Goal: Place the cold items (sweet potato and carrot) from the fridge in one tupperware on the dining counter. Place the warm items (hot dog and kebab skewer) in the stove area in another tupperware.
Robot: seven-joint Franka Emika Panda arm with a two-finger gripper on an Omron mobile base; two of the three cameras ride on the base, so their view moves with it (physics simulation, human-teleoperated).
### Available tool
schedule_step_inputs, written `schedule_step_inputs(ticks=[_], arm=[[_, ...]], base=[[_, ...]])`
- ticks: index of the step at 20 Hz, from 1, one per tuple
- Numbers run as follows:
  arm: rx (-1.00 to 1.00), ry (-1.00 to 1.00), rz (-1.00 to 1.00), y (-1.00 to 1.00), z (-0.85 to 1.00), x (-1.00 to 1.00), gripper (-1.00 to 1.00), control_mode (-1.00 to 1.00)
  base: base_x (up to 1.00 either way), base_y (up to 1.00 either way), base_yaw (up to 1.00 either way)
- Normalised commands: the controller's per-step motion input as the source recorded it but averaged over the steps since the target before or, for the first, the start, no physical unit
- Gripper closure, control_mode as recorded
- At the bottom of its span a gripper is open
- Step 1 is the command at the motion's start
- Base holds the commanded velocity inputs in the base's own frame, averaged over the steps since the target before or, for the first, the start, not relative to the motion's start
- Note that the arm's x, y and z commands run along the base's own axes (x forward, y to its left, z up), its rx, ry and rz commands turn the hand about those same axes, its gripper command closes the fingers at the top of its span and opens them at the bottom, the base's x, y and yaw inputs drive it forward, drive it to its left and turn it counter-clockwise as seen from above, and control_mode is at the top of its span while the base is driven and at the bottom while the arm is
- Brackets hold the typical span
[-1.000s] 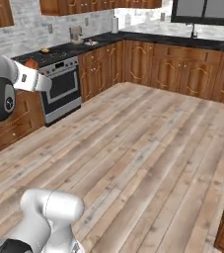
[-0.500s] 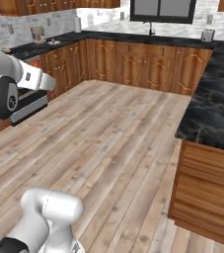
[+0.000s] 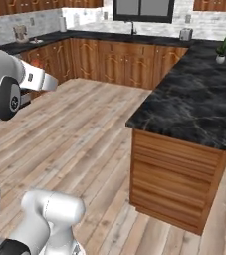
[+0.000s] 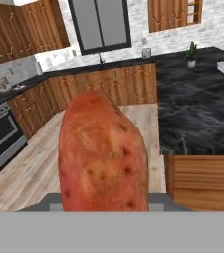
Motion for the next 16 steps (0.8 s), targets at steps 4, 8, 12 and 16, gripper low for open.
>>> schedule_step_inputs(ticks=[4, 8, 12, 16], arm=[[0.0, 0.0, 0.0, 0.0, 0.0, 0.0, 1.0, 1.0], [0.0, 0.0, 0.0, 0.0, 0.0, 0.0, 1.0, 1.0], [0.0, 0.0, 0.0, 0.0, 0.0, 0.0, 1.0, 1.0], [0.0, 0.0, 0.0, 0.0, 0.0, 0.0, 1.0, 1.0]], base=[[0.0, -1.0, 0.0], [0.0, -1.0, 0.0], [0.0, -1.0, 0.0], [0.0, -1.0, 0.0]])
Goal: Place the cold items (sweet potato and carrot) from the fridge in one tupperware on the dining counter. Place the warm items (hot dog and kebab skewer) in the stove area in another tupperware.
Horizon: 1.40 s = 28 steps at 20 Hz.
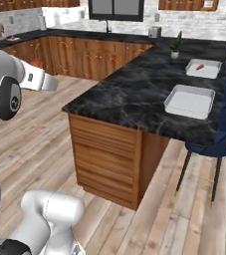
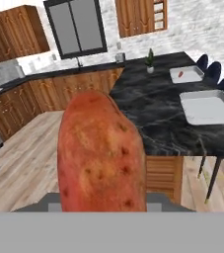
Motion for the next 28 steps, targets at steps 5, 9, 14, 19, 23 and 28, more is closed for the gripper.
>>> schedule_step_inputs(ticks=[5, 9, 14, 19, 23, 28], arm=[[0.0, 0.0, 0.0, 0.0, 0.0, 0.0, 1.0, 1.0], [0.0, 0.0, 0.0, 0.0, 0.0, 0.0, 1.0, 1.0], [0.0, 0.0, 0.0, 0.0, 0.0, 0.0, 1.0, 1.0], [0.0, 0.0, 0.0, 0.0, 0.0, 0.0, 1.0, 1.0], [0.0, 0.0, 0.0, 0.0, 0.0, 0.0, 1.0, 1.0], [0.0, 0.0, 0.0, 0.0, 0.0, 0.0, 1.0, 1.0]], base=[[0.0, -1.0, 0.0], [0.04, -1.0, 0.01], [0.31, -1.0, 0.04], [0.67, -0.88, 0.07], [0.64, -0.92, 0.11], [0.38, -1.0, 0.17]])
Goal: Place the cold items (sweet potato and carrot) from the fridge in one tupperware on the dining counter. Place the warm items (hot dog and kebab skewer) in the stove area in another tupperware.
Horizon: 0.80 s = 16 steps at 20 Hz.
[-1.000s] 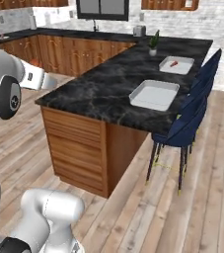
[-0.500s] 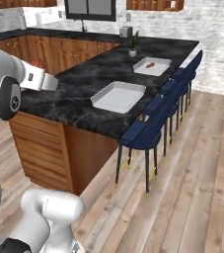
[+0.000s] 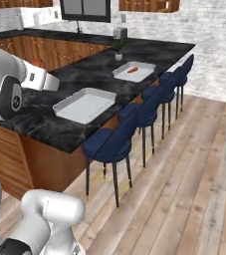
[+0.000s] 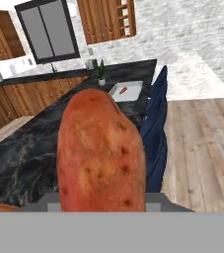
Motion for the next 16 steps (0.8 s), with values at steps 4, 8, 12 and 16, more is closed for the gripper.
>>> schedule_step_inputs(ticks=[4, 8, 12, 16], arm=[[0.0, 0.0, 0.0, 0.0, 0.0, 0.0, 1.0, 1.0], [0.0, 0.0, 0.0, 0.0, 0.0, 0.0, 1.0, 1.0], [0.0, 0.0, 0.0, 0.0, 0.0, 0.0, 1.0, 1.0], [0.0, 0.0, 0.0, 0.0, 0.0, 0.0, 1.0, 1.0]], base=[[0.36, -1.0, 0.18], [0.4, -1.0, 0.18], [0.44, -1.0, 0.19], [0.49, -1.0, 0.19]])
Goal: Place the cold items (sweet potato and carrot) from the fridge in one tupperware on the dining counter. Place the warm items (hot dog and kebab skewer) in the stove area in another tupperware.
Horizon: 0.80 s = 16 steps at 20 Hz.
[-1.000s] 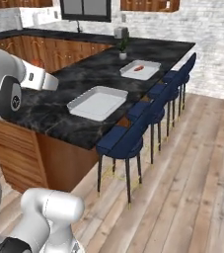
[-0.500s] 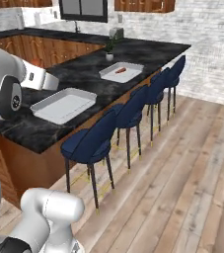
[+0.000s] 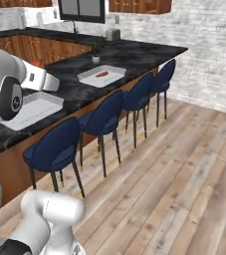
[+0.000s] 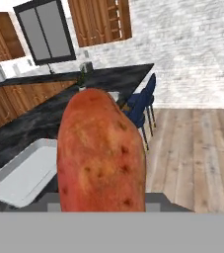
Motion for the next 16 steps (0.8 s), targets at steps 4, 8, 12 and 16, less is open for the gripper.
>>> schedule_step_inputs(ticks=[4, 8, 12, 16], arm=[[0.0, 0.0, 0.0, 0.0, 0.0, 0.0, 1.0, 1.0], [0.0, 0.0, 0.0, 0.0, 0.0, 0.0, 1.0, 1.0], [0.0, 0.0, 0.0, 0.0, 0.0, 0.0, 1.0, 1.0], [0.0, 0.0, 0.0, 0.0, 0.0, 0.0, 1.0, 1.0]], base=[[0.47, -0.98, 0.2], [0.51, -0.87, 0.23], [0.58, -0.72, 0.31], [0.63, -0.68, 0.41]])
